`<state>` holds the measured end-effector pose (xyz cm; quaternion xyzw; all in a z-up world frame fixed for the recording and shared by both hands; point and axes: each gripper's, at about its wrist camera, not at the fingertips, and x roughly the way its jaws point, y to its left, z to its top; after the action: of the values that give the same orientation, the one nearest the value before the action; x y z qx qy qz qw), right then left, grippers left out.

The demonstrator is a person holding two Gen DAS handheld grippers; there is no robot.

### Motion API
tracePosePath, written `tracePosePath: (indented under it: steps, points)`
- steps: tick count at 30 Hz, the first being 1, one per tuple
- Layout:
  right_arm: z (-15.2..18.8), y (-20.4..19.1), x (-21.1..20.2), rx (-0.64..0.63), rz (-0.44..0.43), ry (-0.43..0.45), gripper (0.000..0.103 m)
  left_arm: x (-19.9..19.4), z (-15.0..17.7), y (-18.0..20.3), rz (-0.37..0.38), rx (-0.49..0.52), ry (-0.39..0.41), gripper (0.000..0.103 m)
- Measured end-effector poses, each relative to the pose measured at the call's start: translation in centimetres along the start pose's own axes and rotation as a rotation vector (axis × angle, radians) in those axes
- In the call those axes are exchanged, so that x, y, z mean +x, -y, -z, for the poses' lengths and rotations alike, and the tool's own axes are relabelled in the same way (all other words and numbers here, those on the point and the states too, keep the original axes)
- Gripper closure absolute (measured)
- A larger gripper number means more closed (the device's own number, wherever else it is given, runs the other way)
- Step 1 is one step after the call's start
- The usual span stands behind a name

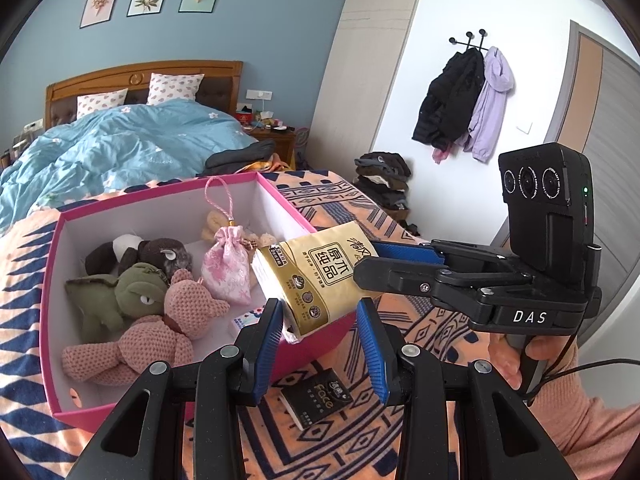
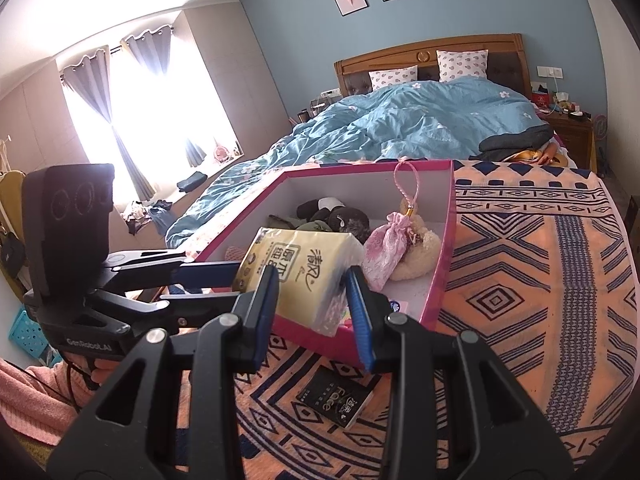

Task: Organize objects
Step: 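Carry the cream printed box over the magenta box with the left gripper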

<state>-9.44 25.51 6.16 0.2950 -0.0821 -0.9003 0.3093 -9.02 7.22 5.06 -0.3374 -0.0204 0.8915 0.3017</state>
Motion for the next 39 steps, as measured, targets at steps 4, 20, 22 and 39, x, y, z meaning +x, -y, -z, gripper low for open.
tracePosePath:
  steps: [4,20,22,39]
  points:
    - [-0.1,0.4,0.4,0.005,0.003,-0.009,0.065,0.5,-0.1,-0.2,-0.004,-0.002,-0.008,0.065]
    - [-0.2,1.6,1.9,0.019,0.018,-0.044,0.065,2.3,-0.2,-1.2,-0.008,-0.03,-0.044,0.065]
    - [-0.2,1.7,2.1,0.022,0.02,-0.049,0.065,2.6,-0.2,-1.3,-0.008,-0.033,-0.05,0.065]
    - [0.1,2.7,3.8,0.034,0.043,-0.088,0.065,3.9,0.0,-2.0,-0.013,-0.058,-0.082,0.065]
